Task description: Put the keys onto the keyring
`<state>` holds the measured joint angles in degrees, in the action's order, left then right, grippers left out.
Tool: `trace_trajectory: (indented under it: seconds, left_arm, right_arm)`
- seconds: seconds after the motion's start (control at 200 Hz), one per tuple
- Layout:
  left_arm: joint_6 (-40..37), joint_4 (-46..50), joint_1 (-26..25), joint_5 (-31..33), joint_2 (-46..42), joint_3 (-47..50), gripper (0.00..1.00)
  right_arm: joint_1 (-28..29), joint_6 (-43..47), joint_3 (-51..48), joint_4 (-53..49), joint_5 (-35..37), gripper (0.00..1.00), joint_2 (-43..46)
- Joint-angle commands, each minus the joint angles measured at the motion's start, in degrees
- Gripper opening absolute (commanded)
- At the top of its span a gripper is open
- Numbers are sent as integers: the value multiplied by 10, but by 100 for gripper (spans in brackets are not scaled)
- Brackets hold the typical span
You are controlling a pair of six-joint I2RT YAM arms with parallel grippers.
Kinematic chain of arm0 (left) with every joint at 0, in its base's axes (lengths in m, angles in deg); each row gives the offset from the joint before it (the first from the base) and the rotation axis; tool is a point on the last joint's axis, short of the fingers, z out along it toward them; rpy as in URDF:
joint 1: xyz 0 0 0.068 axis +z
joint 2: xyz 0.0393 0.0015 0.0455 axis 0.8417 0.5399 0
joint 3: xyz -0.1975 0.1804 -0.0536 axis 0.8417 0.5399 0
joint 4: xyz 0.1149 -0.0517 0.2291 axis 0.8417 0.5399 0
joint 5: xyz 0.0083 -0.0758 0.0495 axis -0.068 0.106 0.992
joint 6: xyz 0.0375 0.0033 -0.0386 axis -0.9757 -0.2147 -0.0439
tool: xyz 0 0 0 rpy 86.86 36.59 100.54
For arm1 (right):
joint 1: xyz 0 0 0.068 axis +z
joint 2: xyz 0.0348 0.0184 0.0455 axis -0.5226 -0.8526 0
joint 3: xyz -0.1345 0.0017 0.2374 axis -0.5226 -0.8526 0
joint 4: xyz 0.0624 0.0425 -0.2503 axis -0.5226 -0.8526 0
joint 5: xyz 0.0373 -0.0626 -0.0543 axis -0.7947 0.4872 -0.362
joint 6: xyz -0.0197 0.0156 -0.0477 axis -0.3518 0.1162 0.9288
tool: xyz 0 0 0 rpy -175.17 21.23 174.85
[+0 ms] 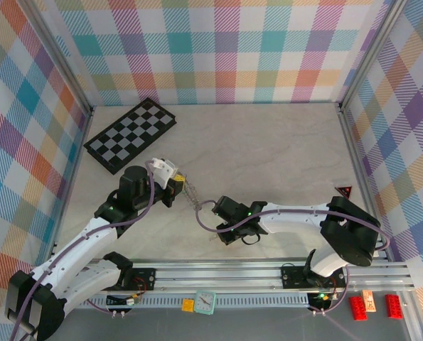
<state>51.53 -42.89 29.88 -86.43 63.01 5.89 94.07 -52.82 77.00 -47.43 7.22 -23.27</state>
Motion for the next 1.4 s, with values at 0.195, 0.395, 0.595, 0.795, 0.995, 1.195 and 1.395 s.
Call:
trace_trajectory:
  seconds: [0.195,0.395,0.595,0.795,0.995,1.195,1.395]
  left_arm:
    - [-5,-12,1,-2,0,-16,0]
    - [-5,-12,1,-1,-2,-16,0]
    - [-5,-10,1,-2,-4,-17,0]
    - [-6,-9,1,-3,-12,-17,0]
    - [-22,-14,1,-41,-26,-17,0]
    - [-40,-6,-5,-98,-25,-23,0]
    - [-82,29,-23,-138,-17,-36,0]
  right_arm:
    - [-4,-4,5,1,-6,16,-14]
    - [-4,-4,6,0,-6,14,-16]
    - [-4,-3,7,1,-6,8,-18]
    - [-4,18,-2,3,7,0,24]
    - [-5,114,-12,-8,44,0,130]
    - [-34,241,11,-13,41,0,205]
    - [-96,333,58,-31,-8,0,223]
